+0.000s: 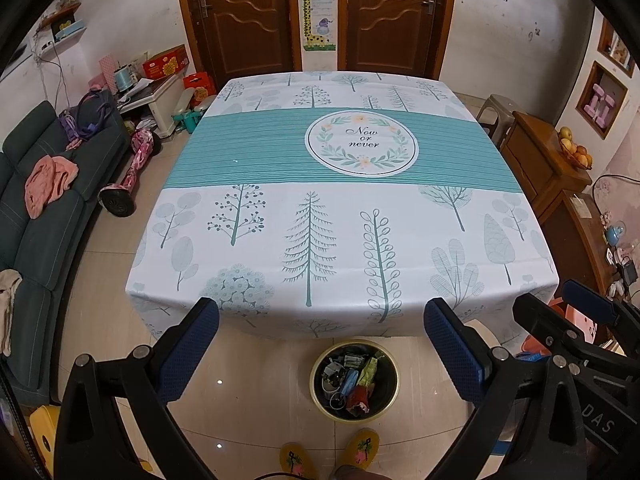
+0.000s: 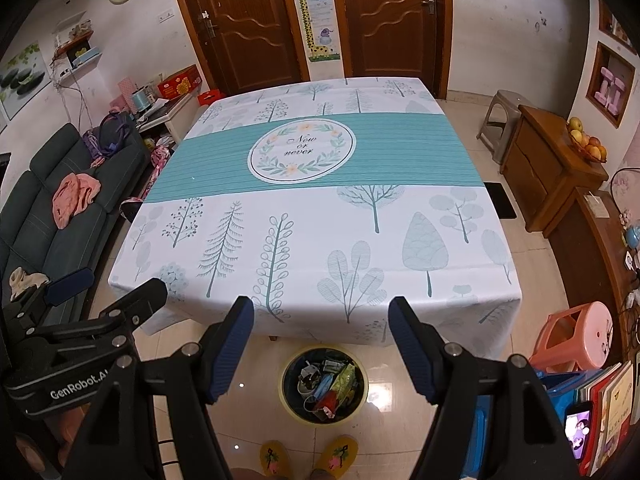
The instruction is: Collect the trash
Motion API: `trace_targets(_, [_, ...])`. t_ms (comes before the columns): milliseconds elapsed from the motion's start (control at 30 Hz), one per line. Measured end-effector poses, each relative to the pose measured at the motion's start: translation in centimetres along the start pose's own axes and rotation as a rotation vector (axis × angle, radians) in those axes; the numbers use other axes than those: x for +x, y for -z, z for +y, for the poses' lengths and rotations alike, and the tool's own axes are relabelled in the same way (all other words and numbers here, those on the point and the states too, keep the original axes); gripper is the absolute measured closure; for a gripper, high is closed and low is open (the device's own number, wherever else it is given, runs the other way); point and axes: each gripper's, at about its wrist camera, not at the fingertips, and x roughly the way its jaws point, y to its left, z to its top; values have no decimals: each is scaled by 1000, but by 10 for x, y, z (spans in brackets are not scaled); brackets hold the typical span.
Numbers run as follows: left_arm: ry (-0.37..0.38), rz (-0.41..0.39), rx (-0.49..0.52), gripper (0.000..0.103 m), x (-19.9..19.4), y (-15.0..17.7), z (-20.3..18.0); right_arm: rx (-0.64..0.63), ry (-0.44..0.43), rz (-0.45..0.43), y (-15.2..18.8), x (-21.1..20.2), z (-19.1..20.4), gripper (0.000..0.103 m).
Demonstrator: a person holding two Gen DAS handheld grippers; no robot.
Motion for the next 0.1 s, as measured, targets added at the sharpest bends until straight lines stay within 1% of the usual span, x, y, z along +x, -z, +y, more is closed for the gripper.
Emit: trace_targets(100, [0,1,-2,2,1,0,1,-2,-1,1,3,1,4,33])
